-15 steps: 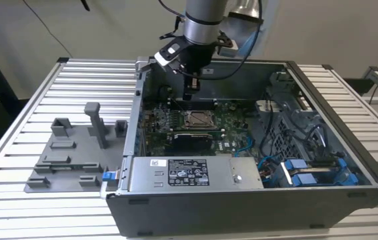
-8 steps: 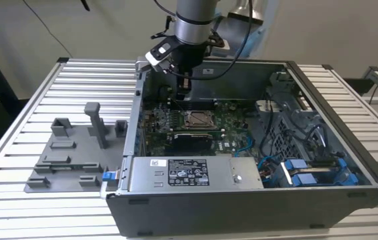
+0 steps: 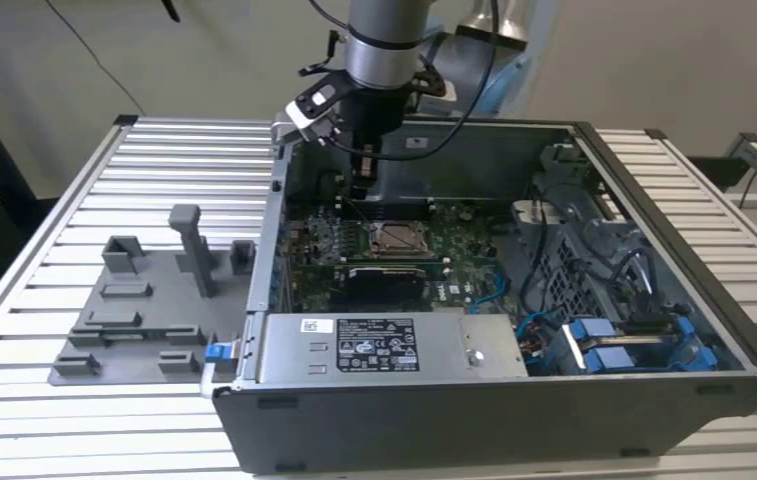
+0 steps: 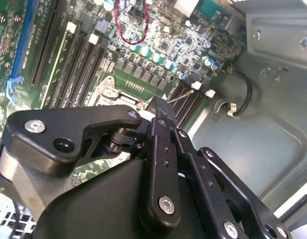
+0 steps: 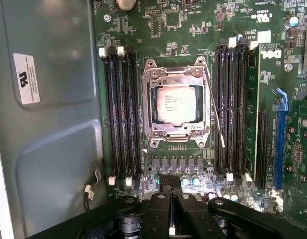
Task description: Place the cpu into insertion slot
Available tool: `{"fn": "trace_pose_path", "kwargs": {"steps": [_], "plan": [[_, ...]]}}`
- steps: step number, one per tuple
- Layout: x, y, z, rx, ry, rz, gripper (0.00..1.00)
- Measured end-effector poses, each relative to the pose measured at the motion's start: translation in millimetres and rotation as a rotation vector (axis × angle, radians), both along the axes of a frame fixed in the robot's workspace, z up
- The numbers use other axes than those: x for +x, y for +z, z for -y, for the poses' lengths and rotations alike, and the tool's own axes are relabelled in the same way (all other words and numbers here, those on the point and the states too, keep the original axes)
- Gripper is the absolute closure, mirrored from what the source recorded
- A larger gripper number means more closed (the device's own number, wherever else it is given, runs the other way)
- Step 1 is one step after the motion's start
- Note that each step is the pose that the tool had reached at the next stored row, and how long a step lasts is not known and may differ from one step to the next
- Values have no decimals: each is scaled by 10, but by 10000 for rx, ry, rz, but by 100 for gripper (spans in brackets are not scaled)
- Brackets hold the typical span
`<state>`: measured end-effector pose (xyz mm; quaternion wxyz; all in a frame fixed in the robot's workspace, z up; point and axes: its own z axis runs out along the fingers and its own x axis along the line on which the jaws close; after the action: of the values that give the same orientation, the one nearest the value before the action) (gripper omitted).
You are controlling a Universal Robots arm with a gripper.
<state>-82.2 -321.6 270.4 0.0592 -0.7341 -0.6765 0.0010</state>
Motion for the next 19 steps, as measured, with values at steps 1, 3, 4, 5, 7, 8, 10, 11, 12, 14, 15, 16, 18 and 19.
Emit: {"fn": "trace_pose_path", "kwargs": {"steps": [1,3,4,5,7,8,10,11,12,14,15,16,18,19], "plan": [[-1,0,0,3,-125,0,89],[-2,0,0,6,-374,0,89],[-2,0,0,6,-389,0,89],[-2,0,0,6,-393,1,89],[-7,-1,0,8,-410,2,89],[-19,-2,1,8,-465,1,89],[-47,-2,0,6,-597,0,89],[-60,-3,0,6,-663,0,89],[-69,-3,0,6,-745,1,89],[-76,-7,0,7,-978,1,89],[-80,-7,0,6,-1104,0,89],[-84,-8,0,5,-1208,0,89],[-106,-9,0,5,-1378,-1,89],[-120,-10,0,6,-1447,0,89]]}}
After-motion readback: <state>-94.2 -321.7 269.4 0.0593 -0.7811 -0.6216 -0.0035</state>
